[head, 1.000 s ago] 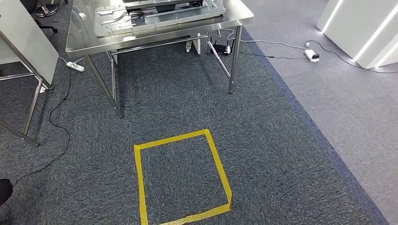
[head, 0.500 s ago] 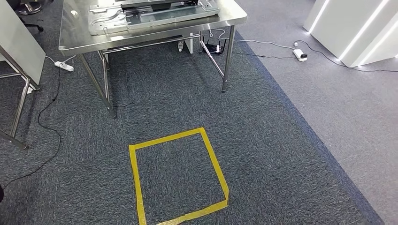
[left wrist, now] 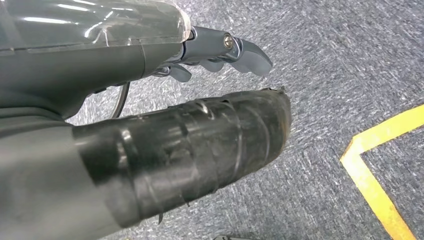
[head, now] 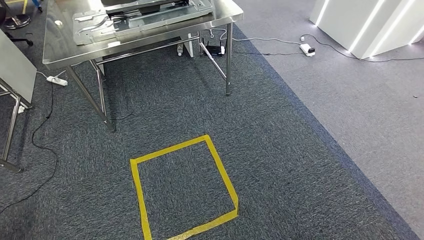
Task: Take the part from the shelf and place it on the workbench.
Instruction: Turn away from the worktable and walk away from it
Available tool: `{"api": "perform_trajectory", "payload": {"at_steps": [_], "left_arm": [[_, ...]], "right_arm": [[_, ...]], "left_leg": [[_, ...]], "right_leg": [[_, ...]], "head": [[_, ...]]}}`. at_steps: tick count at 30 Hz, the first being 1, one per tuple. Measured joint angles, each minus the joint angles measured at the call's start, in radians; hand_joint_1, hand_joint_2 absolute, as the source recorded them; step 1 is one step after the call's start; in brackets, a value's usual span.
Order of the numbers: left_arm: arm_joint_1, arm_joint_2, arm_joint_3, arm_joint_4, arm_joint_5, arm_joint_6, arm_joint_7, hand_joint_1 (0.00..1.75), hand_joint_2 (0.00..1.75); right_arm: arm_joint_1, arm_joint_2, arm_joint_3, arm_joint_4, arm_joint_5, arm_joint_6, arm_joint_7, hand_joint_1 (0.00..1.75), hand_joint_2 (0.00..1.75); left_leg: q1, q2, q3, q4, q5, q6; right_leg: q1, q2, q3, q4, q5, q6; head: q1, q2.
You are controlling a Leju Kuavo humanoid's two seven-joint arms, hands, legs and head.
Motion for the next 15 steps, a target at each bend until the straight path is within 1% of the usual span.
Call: {"api": "perform_trajectory", "payload": {"at_steps": [1, 2, 3, 4, 5, 6, 7, 8, 9, 10, 11, 12, 13, 14, 15], "left_arm": [[0.000, 0.000, 0.000, 0.000, -0.001, 0.000, 0.000, 0.00, 0.00], [0.000, 0.000, 0.000, 0.000, -0.002, 0.001, 0.000, 0.00, 0.00], [0.001, 0.000, 0.001, 0.000, -0.003, 0.001, 0.000, 0.00, 0.00], [0.001, 0.000, 0.003, 0.000, -0.003, 0.001, 0.000, 0.00, 0.00], [0.000, 0.000, 0.004, 0.000, -0.004, 0.001, 0.001, 0.00, 0.00], [-0.001, 0.000, 0.005, 0.000, -0.005, 0.001, 0.001, 0.00, 0.00], [-0.003, 0.000, 0.006, 0.000, -0.005, 0.001, 0.002, 0.00, 0.00], [-0.004, -0.001, 0.006, 0.000, -0.005, 0.000, 0.002, 0.00, 0.00], [-0.004, -0.003, 0.007, 0.000, -0.003, 0.000, 0.002, 0.00, 0.00], [-0.003, -0.004, 0.008, 0.000, -0.002, -0.001, 0.001, 0.00, 0.00], [-0.001, -0.005, 0.009, 0.000, 0.001, -0.002, -0.001, 0.00, 0.00], [0.000, -0.005, 0.010, 0.000, 0.003, -0.003, -0.004, 0.00, 0.00], [0.001, -0.005, 0.010, 0.000, 0.005, -0.004, -0.006, 0.00, 0.00], [0.002, -0.005, 0.010, 0.000, 0.007, -0.004, -0.008, 0.00, 0.00], [0.003, -0.006, 0.011, 0.000, 0.008, -0.004, -0.009, 0.00, 0.00]], "right_arm": [[-0.003, -0.001, 0.000, 0.017, 0.005, 0.008, -0.001, 0.00, 0.00], [-0.006, -0.002, 0.000, 0.033, 0.010, 0.017, -0.003, 0.00, 0.00], [-0.010, -0.002, 0.000, 0.047, 0.017, 0.025, -0.004, 0.00, 0.00], [-0.015, -0.004, 0.001, 0.059, 0.025, 0.034, -0.003, 0.00, 0.00], [-0.018, -0.006, 0.002, 0.070, 0.035, 0.043, -0.001, 0.00, 0.00], [-0.019, -0.007, 0.004, 0.080, 0.047, 0.051, 0.002, 0.00, 0.00], [-0.019, -0.009, 0.007, 0.088, 0.059, 0.058, 0.004, 0.00, 0.00], [-0.019, -0.011, 0.011, 0.096, 0.070, 0.062, 0.004, 0.00, 0.00], [-0.020, -0.012, 0.015, 0.103, 0.078, 0.065, 0.003, 0.00, 0.00], [-0.021, -0.012, 0.019, 0.109, 0.085, 0.067, 0.002, 0.00, 0.00], [-0.023, -0.013, 0.024, 0.116, 0.092, 0.069, 0.001, 0.00, 0.00], [-0.024, -0.013, 0.028, 0.123, 0.097, 0.073, 0.001, 0.00, 0.00], [-0.026, -0.013, 0.032, 0.129, 0.101, 0.078, 0.001, 0.00, 0.00], [-0.026, -0.013, 0.037, 0.135, 0.106, 0.081, 0.002, 0.00, 0.00], [-0.026, -0.013, 0.040, 0.141, 0.110, 0.083, 0.003, 0.00, 0.00]], "left_leg": [[0.000, -0.003, 0.024, -0.047, 0.032, 0.004], [-0.001, -0.018, 0.061, -0.124, 0.070, 0.010], [-0.001, -0.040, 0.095, -0.195, 0.098, 0.016], [-0.001, -0.056, 0.118, -0.245, 0.114, 0.022], [-0.003, -0.069, 0.130, -0.276, 0.120, 0.026], [-0.004, -0.068, 0.131, -0.280, 0.119, 0.028], [-0.003, -0.059, 0.133, -0.283, 0.122, 0.031], [-0.001, -0.048, 0.135, -0.289, 0.127, 0.035], [0.003, -0.036, 0.138, -0.297, 0.132, 0.042], [0.006, -0.023, 0.140, -0.305, 0.137, 0.047], [0.007, -0.010, 0.140, -0.309, 0.140, 0.051], [0.006, 0.002, 0.139, -0.310, 0.141, 0.054], [0.006, 0.015, 0.138, -0.310, 0.140, 0.053], [0.005, 0.027, 0.138, -0.309, 0.139, 0.052], [0.005, 0.039, 0.139, -0.309, 0.137, 0.051]], "right_leg": [[0.001, 0.010, 0.000, 0.002, 0.000, 0.000], [0.001, 0.020, 0.000, 0.004, 0.001, 0.001], [0.003, 0.030, -0.001, 0.007, 0.001, 0.004], [0.003, 0.039, -0.004, 0.010, 0.002, 0.008], [0.003, 0.047, -0.008, 0.011, 0.003, 0.013], [0.002, 0.055, -0.012, 0.011, 0.006, 0.020], [0.001, 0.064, -0.014, 0.009, 0.009, 0.027], [0.002, 0.065, -0.016, 0.011, 0.009, 0.032], [0.003, 0.053, -0.023, 0.025, -0.002, 0.036], [0.004, 0.034, -0.039, 0.059, -0.024, 0.039], [0.003, 0.010, -0.065, 0.113, -0.057, 0.042], [0.001, -0.009, -0.097, 0.180, -0.093, 0.045], [-0.002, -0.019, -0.126, 0.242, -0.119, 0.050], [-0.005, -0.024, -0.143, 0.279, -0.127, 0.053], [-0.008, -0.028, -0.141, 0.279, -0.116, 0.056]], "head": [[0.000, 0.000], [0.000, 0.000], [0.000, 0.000], [0.000, 0.000], [0.000, 0.000], [0.000, 0.000], [0.000, 0.000], [0.001, 0.000], [0.003, 0.000], [0.005, 0.000], [0.007, 0.000], [0.009, 0.000], [0.009, 0.000], [0.009, 0.000], [0.008, 0.000]]}}
